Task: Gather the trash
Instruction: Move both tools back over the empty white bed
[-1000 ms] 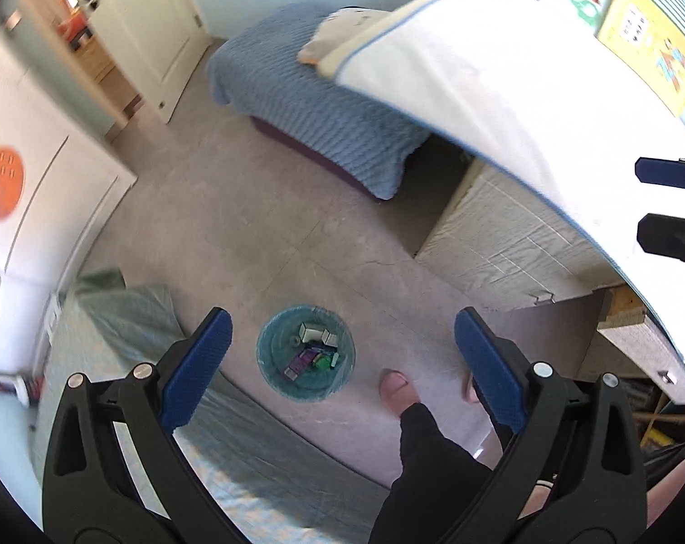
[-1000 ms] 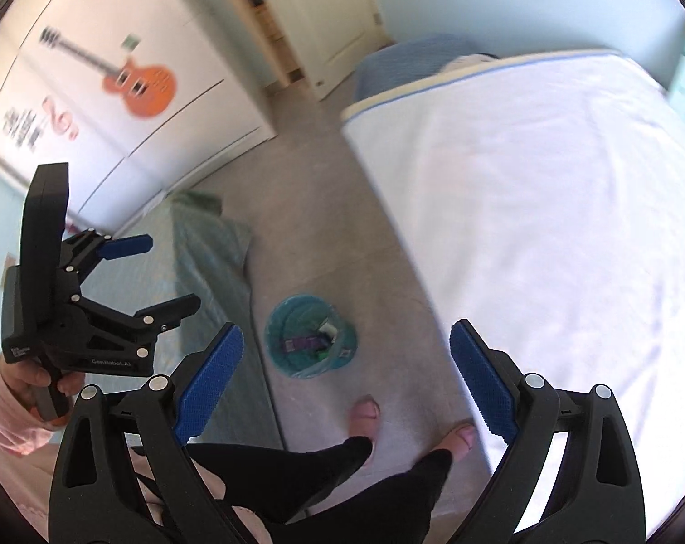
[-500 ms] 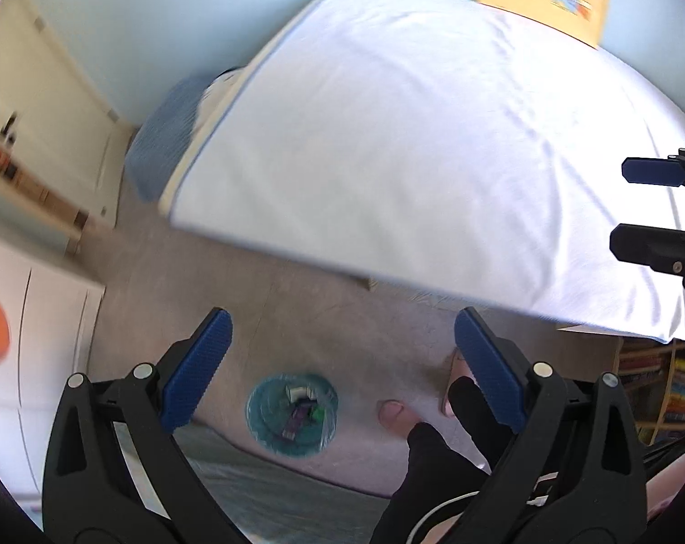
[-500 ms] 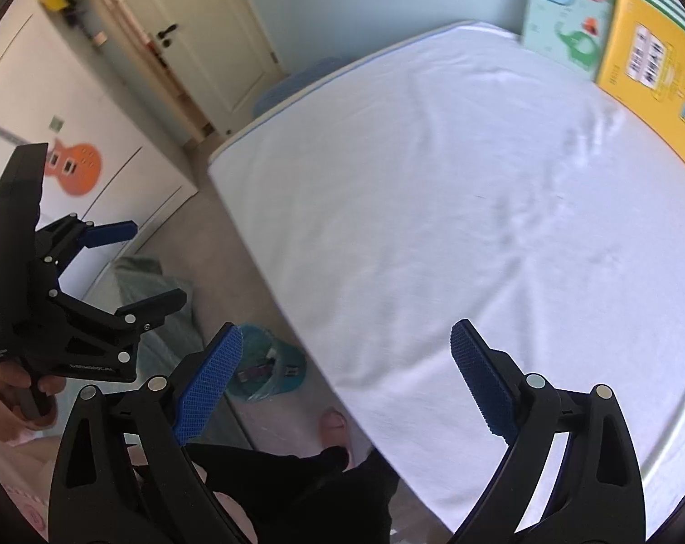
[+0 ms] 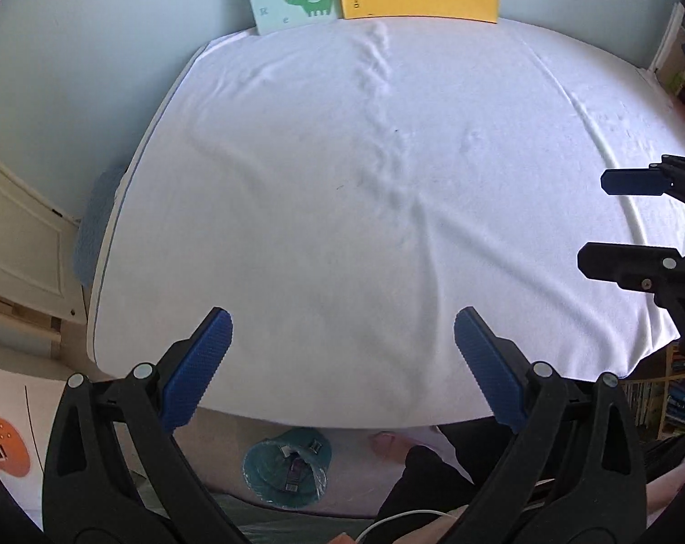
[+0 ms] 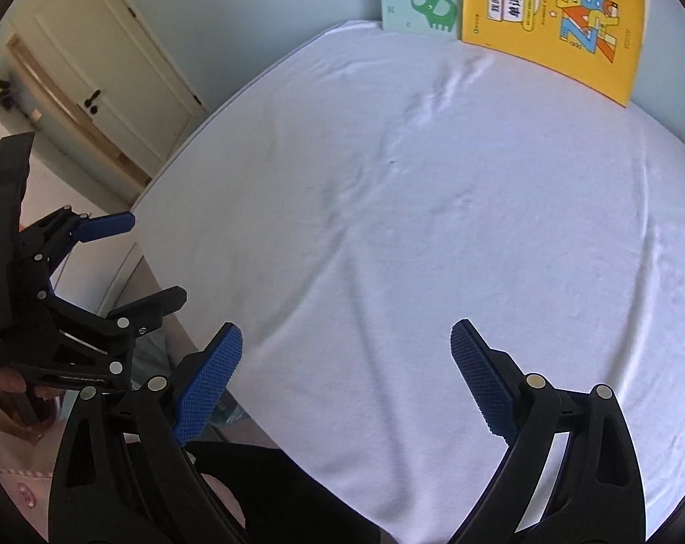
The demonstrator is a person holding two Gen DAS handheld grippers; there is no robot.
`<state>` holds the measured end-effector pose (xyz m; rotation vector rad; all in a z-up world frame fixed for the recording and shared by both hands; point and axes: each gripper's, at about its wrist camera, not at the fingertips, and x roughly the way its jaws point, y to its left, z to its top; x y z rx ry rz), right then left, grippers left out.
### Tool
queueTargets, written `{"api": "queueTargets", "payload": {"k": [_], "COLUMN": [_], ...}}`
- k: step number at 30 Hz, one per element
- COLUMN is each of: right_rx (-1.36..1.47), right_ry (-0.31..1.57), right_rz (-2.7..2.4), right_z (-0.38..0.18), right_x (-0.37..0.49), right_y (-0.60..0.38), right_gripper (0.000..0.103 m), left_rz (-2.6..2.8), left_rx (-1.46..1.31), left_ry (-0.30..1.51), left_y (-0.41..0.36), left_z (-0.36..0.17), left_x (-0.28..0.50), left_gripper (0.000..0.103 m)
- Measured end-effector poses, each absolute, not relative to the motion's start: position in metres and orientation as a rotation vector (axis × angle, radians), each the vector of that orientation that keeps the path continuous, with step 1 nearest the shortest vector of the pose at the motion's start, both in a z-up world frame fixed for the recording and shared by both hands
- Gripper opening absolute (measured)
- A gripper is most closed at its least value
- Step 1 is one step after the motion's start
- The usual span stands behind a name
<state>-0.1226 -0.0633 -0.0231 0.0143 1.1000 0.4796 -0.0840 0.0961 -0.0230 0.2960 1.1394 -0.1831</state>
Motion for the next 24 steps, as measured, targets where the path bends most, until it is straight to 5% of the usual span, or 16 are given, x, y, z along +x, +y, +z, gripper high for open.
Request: {"api": "queueTargets", "payload": {"k": [24], "right_rx": [0.145], "right_ry": [1.058], "right_rz": [0.287], "right_z": [-0.023], "right_x": [-0.132], "right_y": [-0.177], "right_gripper": [0.092], "left_rz": [-0.340], "left_rx": [0.339], "left_ry": [1.105], "left_y": [-0.014], "left_z": [-0.020], "left_x": [-0.044], "left_gripper": [0.096]}}
